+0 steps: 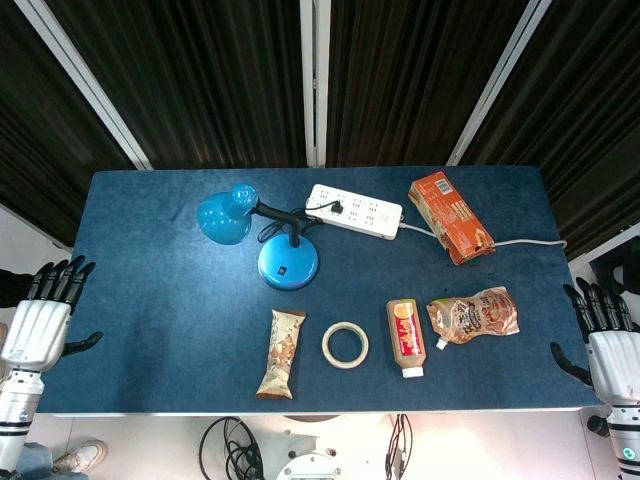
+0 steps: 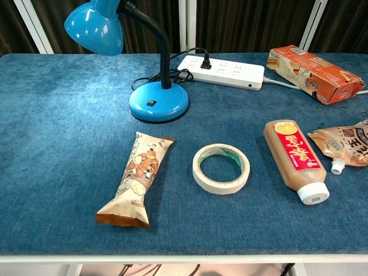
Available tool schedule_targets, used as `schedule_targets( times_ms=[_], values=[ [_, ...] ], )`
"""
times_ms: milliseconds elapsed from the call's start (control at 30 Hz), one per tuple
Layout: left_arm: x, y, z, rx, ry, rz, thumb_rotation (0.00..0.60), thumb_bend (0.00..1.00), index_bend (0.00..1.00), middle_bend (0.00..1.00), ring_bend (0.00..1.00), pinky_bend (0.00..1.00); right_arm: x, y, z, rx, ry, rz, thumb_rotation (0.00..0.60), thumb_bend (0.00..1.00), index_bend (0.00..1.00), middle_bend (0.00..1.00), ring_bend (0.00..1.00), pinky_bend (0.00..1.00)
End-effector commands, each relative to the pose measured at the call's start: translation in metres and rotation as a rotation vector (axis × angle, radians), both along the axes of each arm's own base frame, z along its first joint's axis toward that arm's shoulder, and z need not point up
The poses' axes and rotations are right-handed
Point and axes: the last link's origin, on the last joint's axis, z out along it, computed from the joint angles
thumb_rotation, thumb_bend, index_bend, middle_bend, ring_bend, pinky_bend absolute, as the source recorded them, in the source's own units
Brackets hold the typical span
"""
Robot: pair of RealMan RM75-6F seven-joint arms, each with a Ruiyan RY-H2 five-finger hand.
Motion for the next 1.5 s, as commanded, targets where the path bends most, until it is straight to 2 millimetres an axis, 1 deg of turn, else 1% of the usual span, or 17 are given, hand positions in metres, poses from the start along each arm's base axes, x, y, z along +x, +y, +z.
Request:
schedule_targets(
  times_ms=[33, 167, 300, 433, 500, 567, 633, 733, 833, 1033, 1133, 1233, 1333, 1400, 1500],
  values=[
    [0.0, -0.001, 0.001, 0.0, 0.002, 0.003, 0.6, 0.0, 0.02, 0.0, 0.0, 0.0, 0.0, 0.0, -0.001, 0.005, -0.003, 0.0, 0.6, 0.24, 0.0, 0.0, 0.0, 0.0],
    [0.002, -0.004, 0.001, -0.001, -0.008, -0.002, 0.6, 0.0, 0.02, 0.0, 0.0, 0.0, 0.002, 0.0, -0.001, 0.007, -0.004, 0.011, 0.6, 0.24, 0.0, 0.0, 0.0, 0.0],
    [0.005, -0.006, -0.003, -0.025, -0.033, -0.012, 0.6, 0.0, 0.02, 0.0, 0.0, 0.0, 0.001, 0.002, 0.002, 0.0, -0.007, 0.012, 0.6, 0.24, 0.0, 0.0, 0.0, 0.0],
    [0.011, -0.001, -0.011, -0.071, -0.069, -0.038, 0.6, 0.01, 0.02, 0.0, 0.0, 0.0, 0.0, 0.002, 0.006, -0.018, -0.009, 0.006, 0.6, 0.24, 0.0, 0.0, 0.0, 0.0],
    [0.017, 0.003, -0.018, -0.104, -0.09, -0.068, 0.6, 0.03, 0.02, 0.0, 0.0, 0.0, 0.0, 0.001, 0.006, -0.019, -0.006, 0.004, 0.6, 0.24, 0.0, 0.0, 0.0, 0.0],
    [0.025, 0.009, -0.029, -0.148, -0.106, -0.102, 0.6, 0.07, 0.02, 0.01, 0.0, 0.0, 0.001, 0.0, 0.005, -0.017, -0.004, 0.005, 0.6, 0.24, 0.0, 0.0, 0.0, 0.0],
    [0.032, 0.015, -0.04, -0.189, -0.119, -0.13, 0.6, 0.15, 0.02, 0.02, 0.0, 0.0, 0.003, 0.0, 0.005, -0.018, -0.008, 0.009, 0.6, 0.24, 0.0, 0.0, 0.0, 0.0],
    [0.045, 0.028, -0.061, -0.268, -0.125, -0.167, 0.6, 0.22, 0.02, 0.03, 0.0, 0.0, 0.007, -0.001, 0.005, -0.023, -0.011, 0.021, 0.6, 0.24, 0.0, 0.0, 0.0, 0.0],
    [0.053, 0.041, -0.078, -0.324, -0.132, -0.175, 0.6, 0.26, 0.02, 0.03, 0.0, 0.0, 0.01, -0.001, 0.005, -0.026, -0.019, 0.029, 0.6, 0.24, 0.0, 0.0, 0.0, 0.0],
    [0.073, 0.068, -0.112, -0.409, -0.17, -0.192, 0.6, 0.28, 0.01, 0.06, 0.0, 0.0, 0.009, 0.003, 0.008, -0.03, -0.031, 0.032, 0.6, 0.24, 0.0, 0.0, 0.0, 0.0],
    [0.082, 0.078, -0.125, -0.435, -0.182, -0.203, 0.6, 0.3, 0.01, 0.06, 0.0, 0.0, 0.008, 0.004, 0.01, -0.035, -0.034, 0.027, 0.6, 0.24, 0.0, 0.0, 0.0, 0.0],
    [0.09, 0.086, -0.139, -0.462, -0.202, -0.216, 0.6, 0.37, 0.01, 0.07, 0.0, 0.0, 0.006, 0.005, 0.011, -0.037, -0.038, 0.021, 0.6, 0.24, 0.0, 0.0, 0.0, 0.0],
    [0.096, 0.092, -0.153, -0.486, -0.21, -0.235, 0.6, 0.47, 0.01, 0.09, 0.0, 0.0, 0.003, 0.006, 0.013, -0.044, -0.043, 0.016, 0.6, 0.24, 0.0, 0.0, 0.0, 0.0],
    [0.098, 0.095, -0.16, -0.497, -0.21, -0.241, 0.6, 0.5, 0.01, 0.1, 0.0, 0.0, 0.002, 0.007, 0.014, -0.046, -0.043, 0.013, 0.6, 0.24, 0.0, 0.0, 0.0, 0.0],
    [0.102, 0.098, -0.17, -0.516, -0.21, -0.247, 0.6, 0.51, 0.01, 0.1, 0.0, 0.0, -0.001, 0.006, 0.014, -0.044, -0.043, 0.007, 0.6, 0.24, 0.0, 0.0, 0.0, 0.0]
  ],
)
